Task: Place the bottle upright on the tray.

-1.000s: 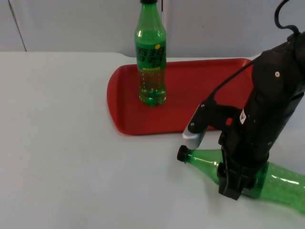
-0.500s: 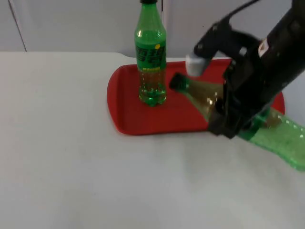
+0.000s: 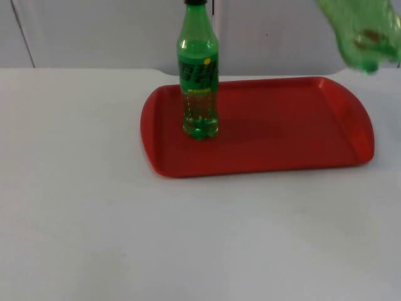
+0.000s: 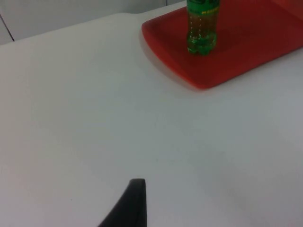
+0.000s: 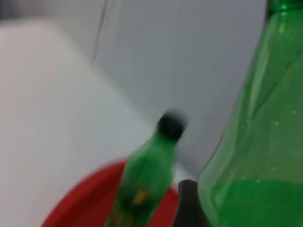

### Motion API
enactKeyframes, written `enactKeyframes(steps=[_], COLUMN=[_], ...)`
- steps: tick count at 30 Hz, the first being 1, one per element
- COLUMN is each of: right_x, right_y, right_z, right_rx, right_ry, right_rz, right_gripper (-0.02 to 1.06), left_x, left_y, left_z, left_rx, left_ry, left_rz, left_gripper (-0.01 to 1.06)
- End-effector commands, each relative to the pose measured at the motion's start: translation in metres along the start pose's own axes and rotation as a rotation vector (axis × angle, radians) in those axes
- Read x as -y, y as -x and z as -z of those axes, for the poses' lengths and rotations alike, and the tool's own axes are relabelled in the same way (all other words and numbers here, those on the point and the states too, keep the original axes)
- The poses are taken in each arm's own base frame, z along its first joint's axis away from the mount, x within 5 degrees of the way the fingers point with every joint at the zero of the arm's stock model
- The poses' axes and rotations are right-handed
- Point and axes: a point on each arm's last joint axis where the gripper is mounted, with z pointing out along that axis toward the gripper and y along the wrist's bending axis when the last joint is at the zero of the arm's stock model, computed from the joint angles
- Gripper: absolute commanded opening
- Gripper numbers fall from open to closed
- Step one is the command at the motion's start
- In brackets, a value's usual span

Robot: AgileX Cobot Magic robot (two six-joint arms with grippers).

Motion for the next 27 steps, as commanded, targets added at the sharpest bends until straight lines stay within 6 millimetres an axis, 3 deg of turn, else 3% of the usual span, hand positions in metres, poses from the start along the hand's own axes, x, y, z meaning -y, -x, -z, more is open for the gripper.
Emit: enactKeyframes(steps=[1,6,8,11,18,23,27], right_x=[0.009,0.024,0.033,0.04,0.04,0.033,0.031], right_y=[0.008,0.001,-0.012,-0.026,-0.066,-0.105,-0.118], right_z=[0.006,0.013,0.016,0.014,-0.02,-0.057,-0.072], right_rx=[0.113,0.328,0.463,0.534,0.582,0.496,0.473], right_ry=[-0.072,-0.218,-0.313,-0.371,-0.408,-0.418,-0.419], right_rz=[-0.032,-0.129,-0.201,-0.251,-0.209,-0.237,-0.265], right_gripper=[0.0,0.0,0.0,0.0,0.0,0.0,0.0], left_x=[0.0,0.0,0.0,-0.001,-0.001,-0.001,-0.001], left_y=[0.0,0.0,0.0,0.0,0.0,0.0,0.0], left_z=[-0.001,-0.001,-0.001,-0.001,-0.001,-0.001,-0.001], left_rx=[0.008,0.008,0.008,0.008,0.008,0.008,0.008], left_ry=[0.005,0.005,0.005,0.016,0.02,0.02,0.02], left_rz=[0.006,0.006,0.006,0.0,-0.002,-0.002,-0.002], left_gripper=[1.05,1.05,1.05,1.05,1.05,1.05,1.05])
